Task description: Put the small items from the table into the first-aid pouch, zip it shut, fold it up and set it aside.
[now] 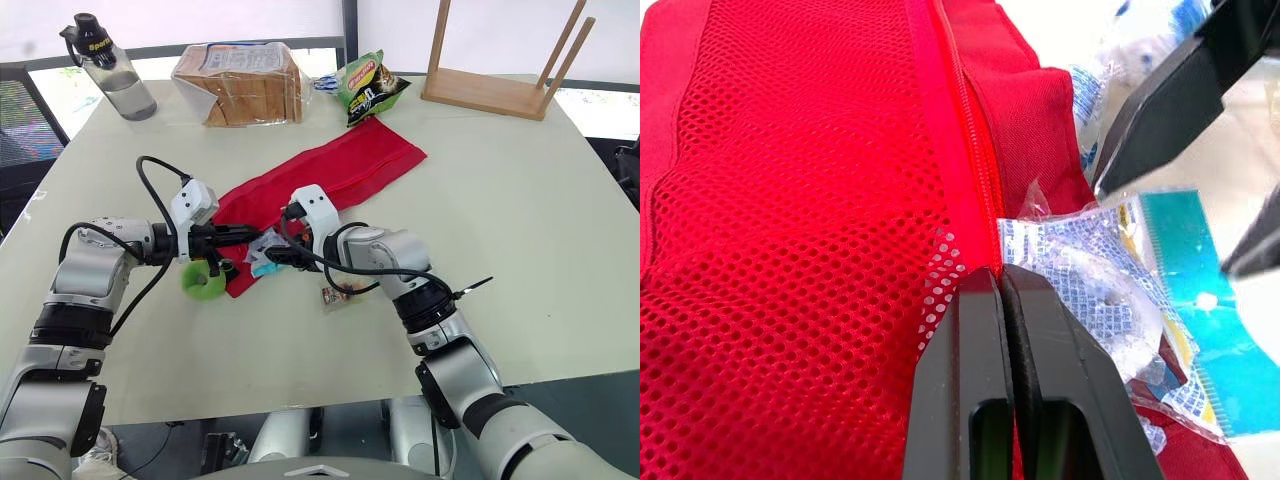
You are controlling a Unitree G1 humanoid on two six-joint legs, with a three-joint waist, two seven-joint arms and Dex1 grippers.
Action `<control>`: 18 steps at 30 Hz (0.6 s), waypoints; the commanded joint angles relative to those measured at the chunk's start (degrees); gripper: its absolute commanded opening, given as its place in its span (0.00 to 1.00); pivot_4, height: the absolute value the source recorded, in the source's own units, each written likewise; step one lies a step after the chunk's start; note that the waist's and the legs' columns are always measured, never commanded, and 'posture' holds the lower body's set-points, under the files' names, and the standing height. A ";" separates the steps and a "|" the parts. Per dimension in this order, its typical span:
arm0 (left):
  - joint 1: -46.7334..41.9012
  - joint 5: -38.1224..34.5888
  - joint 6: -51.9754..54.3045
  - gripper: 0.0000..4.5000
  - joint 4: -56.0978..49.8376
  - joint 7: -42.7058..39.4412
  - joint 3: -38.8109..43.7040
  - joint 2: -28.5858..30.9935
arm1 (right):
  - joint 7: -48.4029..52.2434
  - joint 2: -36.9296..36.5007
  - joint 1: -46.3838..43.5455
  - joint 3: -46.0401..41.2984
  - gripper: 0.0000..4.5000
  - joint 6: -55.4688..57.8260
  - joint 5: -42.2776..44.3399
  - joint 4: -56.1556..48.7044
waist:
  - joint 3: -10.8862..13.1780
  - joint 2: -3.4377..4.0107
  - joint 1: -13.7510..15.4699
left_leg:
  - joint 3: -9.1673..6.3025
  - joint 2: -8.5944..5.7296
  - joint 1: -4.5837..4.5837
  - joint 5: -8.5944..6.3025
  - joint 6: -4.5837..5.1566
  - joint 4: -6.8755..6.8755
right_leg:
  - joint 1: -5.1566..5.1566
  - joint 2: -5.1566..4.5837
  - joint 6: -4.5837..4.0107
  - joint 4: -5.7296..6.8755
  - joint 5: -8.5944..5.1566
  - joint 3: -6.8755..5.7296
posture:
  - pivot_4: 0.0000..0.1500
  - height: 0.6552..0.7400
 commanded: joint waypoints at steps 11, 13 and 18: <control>-0.91 -1.36 1.02 0.00 -2.65 -1.79 1.09 0.57 | 0.57 5.29 -3.40 2.19 0.01 -9.31 -9.21 7.93 | 0.00 0.00 0.06 | 0.01 0.00 0.02 0.00 -0.01 0.02 | 0.00 0.00 0.00 0.02 0.00 0.01 | 1.00 1.00; -0.78 -1.29 1.16 0.00 -3.01 -2.04 1.10 0.85 | 0.03 6.05 -3.69 1.64 0.01 -10.20 -9.82 8.70 | 0.00 0.00 0.07 | 0.01 0.00 0.02 0.01 -0.01 0.02 | 0.00 0.00 0.00 0.02 0.00 0.01 | 1.00 1.00; -1.09 -1.84 2.92 0.00 -4.51 -2.64 1.27 1.15 | -1.64 8.01 -4.62 0.32 0.01 -12.66 -10.49 11.19 | 0.00 0.00 0.11 | 0.01 0.00 0.02 0.01 -0.01 0.02 | 0.00 0.00 0.00 0.02 0.00 0.01 | 1.00 1.00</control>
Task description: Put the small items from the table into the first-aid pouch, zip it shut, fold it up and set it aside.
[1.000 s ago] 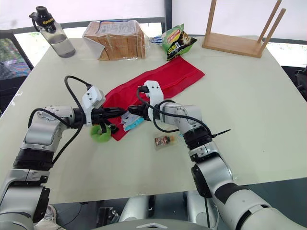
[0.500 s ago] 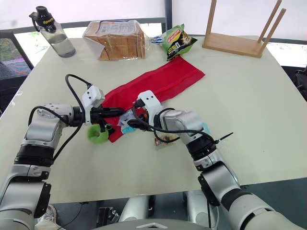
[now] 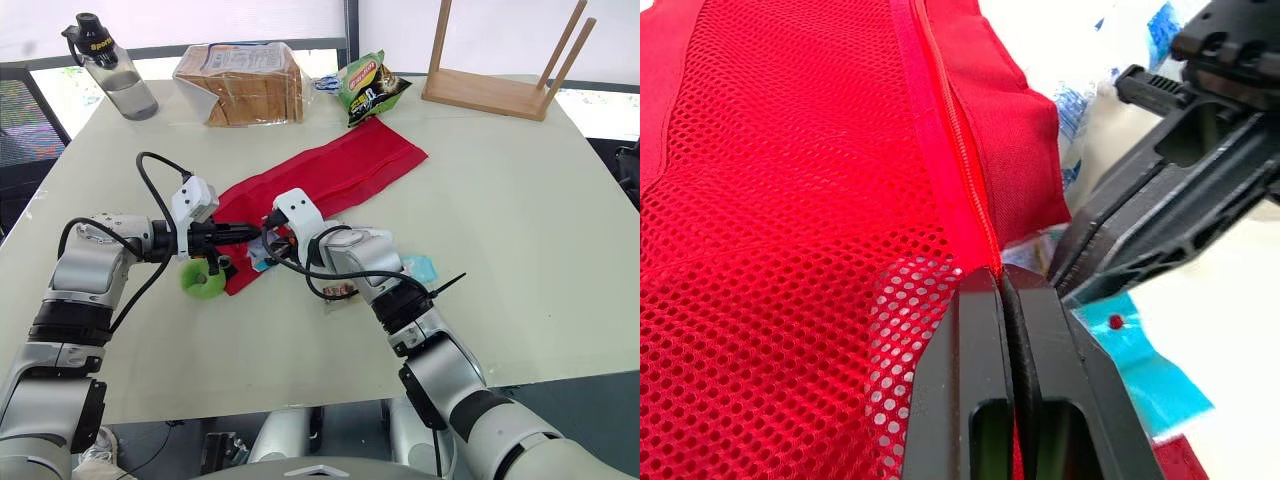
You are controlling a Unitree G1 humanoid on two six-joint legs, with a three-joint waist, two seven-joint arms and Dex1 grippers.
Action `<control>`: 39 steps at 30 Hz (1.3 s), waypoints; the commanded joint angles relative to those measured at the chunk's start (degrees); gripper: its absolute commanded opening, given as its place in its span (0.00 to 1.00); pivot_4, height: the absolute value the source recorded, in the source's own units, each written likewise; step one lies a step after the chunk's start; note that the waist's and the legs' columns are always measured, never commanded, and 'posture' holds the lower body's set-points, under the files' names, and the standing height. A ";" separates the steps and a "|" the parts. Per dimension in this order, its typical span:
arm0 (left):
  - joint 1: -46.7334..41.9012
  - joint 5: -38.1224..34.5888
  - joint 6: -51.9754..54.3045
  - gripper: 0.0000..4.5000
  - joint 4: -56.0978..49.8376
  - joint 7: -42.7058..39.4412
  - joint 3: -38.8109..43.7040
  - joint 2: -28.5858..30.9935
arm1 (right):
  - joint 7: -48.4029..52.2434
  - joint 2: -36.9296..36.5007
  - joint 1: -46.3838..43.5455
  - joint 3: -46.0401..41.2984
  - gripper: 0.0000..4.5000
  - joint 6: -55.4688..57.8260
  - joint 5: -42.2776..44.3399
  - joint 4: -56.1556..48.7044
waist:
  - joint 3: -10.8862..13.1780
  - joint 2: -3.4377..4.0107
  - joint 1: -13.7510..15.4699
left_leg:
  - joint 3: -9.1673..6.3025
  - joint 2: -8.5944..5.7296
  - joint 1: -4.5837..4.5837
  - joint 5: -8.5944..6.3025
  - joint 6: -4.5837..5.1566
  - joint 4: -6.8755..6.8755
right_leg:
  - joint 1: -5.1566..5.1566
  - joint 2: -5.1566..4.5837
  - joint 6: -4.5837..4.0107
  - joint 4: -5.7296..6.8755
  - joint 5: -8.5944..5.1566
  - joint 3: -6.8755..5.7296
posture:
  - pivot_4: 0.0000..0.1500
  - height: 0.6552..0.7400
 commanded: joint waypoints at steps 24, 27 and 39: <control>-1.48 -1.28 4.89 0.00 -4.68 0.35 0.68 0.51 | 12.35 0.06 -3.40 4.77 0.01 -5.02 -4.17 -0.25 | 0.00 0.01 0.10 | 0.00 0.00 0.00 0.00 0.00 0.02 | 0.00 0.00 0.00 0.01 0.00 0.00 | 1.00 1.00; -1.24 -1.80 6.31 0.00 -6.55 0.55 0.72 0.28 | 11.90 1.22 -3.62 5.18 0.01 -5.10 -5.72 1.71 | 0.00 0.01 0.09 | 0.00 0.00 0.00 0.00 0.00 0.02 | 0.00 0.00 0.00 0.01 0.00 0.00 | 1.00 1.00; -0.61 -2.14 8.76 0.00 -9.18 1.29 1.06 0.69 | 15.05 -1.41 -2.85 6.76 0.01 -2.72 -8.35 -1.85 | 0.00 0.01 0.15 | -0.01 -0.01 -0.01 0.00 -0.01 0.05 | 0.00 0.00 0.00 0.03 0.00 -0.01 | 1.00 1.00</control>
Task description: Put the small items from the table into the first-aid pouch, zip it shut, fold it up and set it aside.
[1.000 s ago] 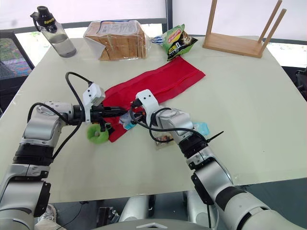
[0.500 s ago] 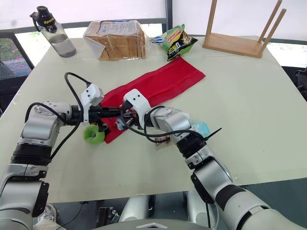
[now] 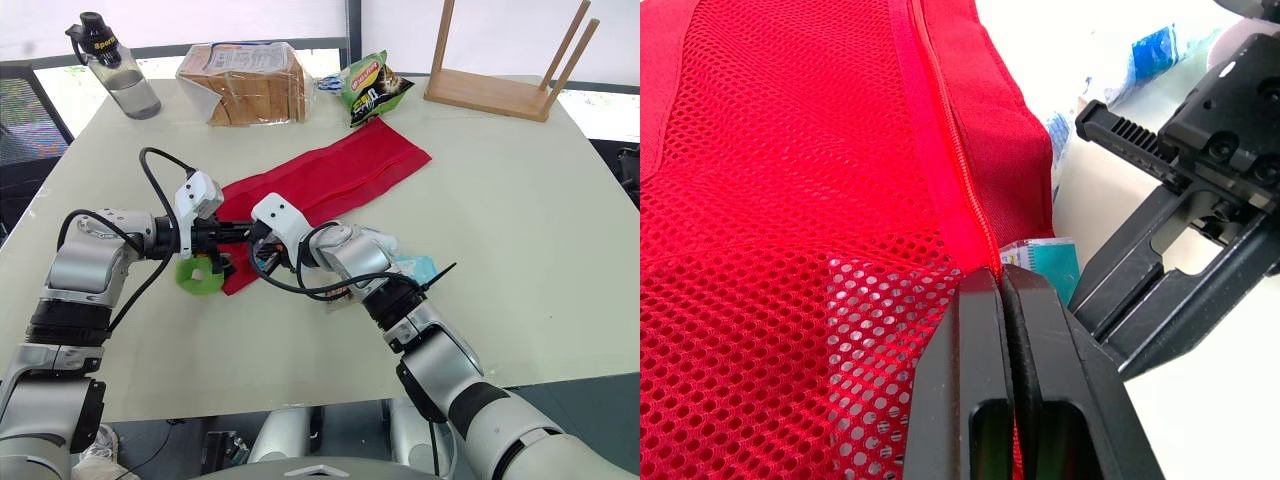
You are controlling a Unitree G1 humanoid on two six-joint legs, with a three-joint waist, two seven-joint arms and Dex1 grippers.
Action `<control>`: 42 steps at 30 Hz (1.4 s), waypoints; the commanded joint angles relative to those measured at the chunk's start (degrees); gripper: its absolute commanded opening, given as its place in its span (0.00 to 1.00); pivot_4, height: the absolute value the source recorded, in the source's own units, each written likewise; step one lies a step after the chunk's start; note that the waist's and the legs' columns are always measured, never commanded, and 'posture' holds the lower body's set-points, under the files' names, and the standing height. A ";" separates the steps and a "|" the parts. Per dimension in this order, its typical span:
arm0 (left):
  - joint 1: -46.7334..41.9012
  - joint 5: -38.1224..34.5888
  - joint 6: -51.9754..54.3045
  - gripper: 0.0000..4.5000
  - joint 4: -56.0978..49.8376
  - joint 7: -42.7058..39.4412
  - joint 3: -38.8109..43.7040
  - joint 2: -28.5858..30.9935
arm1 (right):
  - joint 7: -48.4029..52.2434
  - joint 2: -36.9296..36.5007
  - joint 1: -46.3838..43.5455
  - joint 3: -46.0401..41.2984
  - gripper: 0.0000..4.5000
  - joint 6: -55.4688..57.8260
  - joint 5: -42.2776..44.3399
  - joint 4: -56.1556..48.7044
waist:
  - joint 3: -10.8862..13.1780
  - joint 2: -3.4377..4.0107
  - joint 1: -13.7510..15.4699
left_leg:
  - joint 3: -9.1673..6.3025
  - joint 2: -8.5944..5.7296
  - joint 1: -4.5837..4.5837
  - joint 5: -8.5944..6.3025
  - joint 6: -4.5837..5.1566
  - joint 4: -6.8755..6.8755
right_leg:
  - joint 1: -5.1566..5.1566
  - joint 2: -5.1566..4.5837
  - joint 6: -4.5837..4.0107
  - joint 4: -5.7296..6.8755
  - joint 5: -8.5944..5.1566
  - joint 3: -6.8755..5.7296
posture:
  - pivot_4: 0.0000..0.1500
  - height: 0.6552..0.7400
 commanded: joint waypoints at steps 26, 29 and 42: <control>3.43 -0.80 -0.90 0.00 -4.55 2.66 -0.59 -0.85 | 0.30 6.43 -2.81 -0.30 0.01 -30.56 -4.03 16.30 | 0.00 0.00 -0.05 | 0.00 0.00 0.02 0.00 0.00 0.04 | 0.03 0.00 0.00 0.01 0.00 0.00 | 1.00 1.00; 2.95 -0.35 -2.12 0.00 -2.69 2.69 -0.37 -0.82 | 1.53 4.29 -2.13 -1.23 0.01 -25.46 -3.17 11.01 | 0.00 0.00 -0.04 | 0.00 0.00 0.01 0.00 0.00 0.03 | 0.02 0.00 0.00 0.01 0.00 0.00 | 1.00 1.00; 2.17 -0.48 -4.18 0.00 -0.34 1.88 0.00 -0.77 | -0.04 1.85 -1.16 1.31 0.01 -14.01 -8.70 3.23 | 0.00 0.00 -0.03 | -0.01 0.00 0.01 0.00 0.00 0.04 | 0.02 0.00 0.00 0.01 0.00 -0.01 | 1.00 1.00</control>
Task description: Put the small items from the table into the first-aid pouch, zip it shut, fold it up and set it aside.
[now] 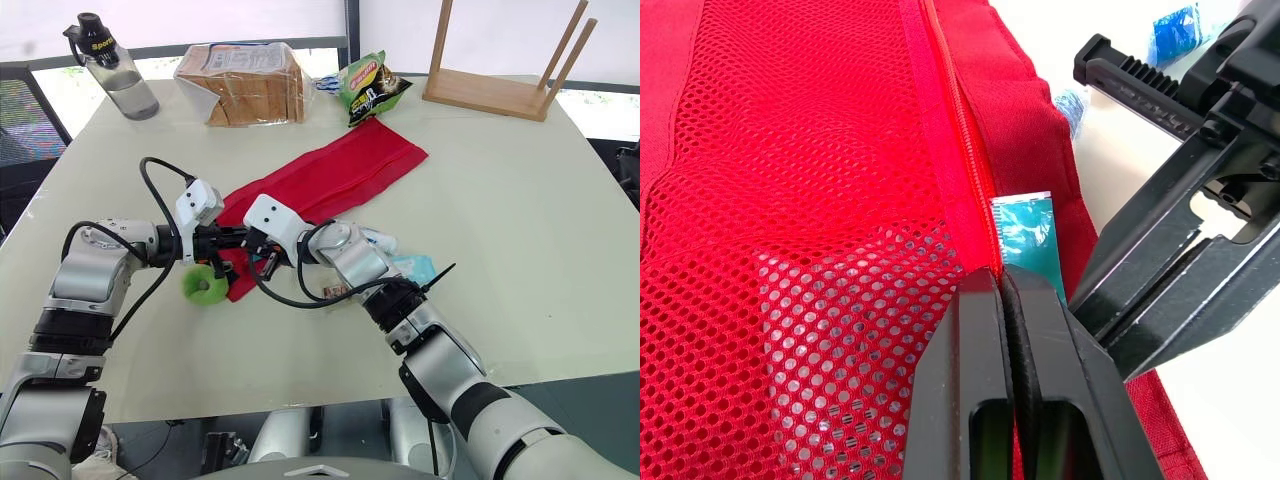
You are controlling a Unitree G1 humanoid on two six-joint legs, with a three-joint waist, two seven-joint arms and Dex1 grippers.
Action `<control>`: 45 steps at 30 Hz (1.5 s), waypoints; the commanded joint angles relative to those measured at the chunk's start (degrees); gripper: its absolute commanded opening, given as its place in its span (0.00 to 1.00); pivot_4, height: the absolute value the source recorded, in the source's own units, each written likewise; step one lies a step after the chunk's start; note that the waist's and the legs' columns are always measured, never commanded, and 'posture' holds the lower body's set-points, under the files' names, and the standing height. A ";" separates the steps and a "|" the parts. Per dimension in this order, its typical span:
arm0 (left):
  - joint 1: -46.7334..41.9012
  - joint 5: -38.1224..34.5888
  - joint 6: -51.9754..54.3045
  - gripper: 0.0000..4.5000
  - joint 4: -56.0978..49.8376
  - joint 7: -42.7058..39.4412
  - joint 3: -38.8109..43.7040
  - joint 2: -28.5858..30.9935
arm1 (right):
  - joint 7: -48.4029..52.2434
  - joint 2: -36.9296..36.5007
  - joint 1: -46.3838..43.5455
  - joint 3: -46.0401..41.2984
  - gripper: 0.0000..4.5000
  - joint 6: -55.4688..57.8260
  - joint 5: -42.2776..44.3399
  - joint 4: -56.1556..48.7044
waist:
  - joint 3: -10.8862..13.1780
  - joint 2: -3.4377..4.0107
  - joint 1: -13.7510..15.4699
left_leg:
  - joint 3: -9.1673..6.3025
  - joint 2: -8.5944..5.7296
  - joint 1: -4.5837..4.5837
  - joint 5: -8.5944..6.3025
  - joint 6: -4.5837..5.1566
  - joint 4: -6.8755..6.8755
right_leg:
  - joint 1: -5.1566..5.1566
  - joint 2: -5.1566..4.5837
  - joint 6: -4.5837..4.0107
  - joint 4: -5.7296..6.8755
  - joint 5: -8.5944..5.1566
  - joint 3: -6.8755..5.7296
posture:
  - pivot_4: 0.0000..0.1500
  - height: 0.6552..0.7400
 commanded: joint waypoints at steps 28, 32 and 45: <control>1.17 0.16 -2.15 0.00 -2.03 1.99 -0.15 -1.73 | -1.76 7.04 -6.02 -4.35 0.06 -27.60 0.86 22.01 | 0.00 0.00 0.12 | 0.01 0.00 0.02 0.00 -0.01 0.01 | 0.01 -0.01 0.00 0.02 0.00 0.00 | 1.00 1.00; 0.89 0.74 -3.85 0.00 0.13 1.90 -0.26 -1.44 | 4.08 1.65 -3.30 -5.36 0.38 -20.45 3.30 11.74 | 0.00 0.00 0.07 | 0.00 0.00 0.01 0.00 -0.01 0.00 | 0.01 -0.01 -0.01 0.02 0.01 0.00 | 1.00 1.00; 1.21 8.54 -21.74 0.00 12.56 -2.33 -1.63 6.37 | 15.70 -21.95 12.33 -11.27 0.97 1.45 13.19 -36.92 | 0.00 0.01 -0.12 | -0.01 0.02 0.04 0.00 0.00 -0.02 | 0.02 0.02 -0.01 0.02 0.00 -0.01 | 1.00 1.00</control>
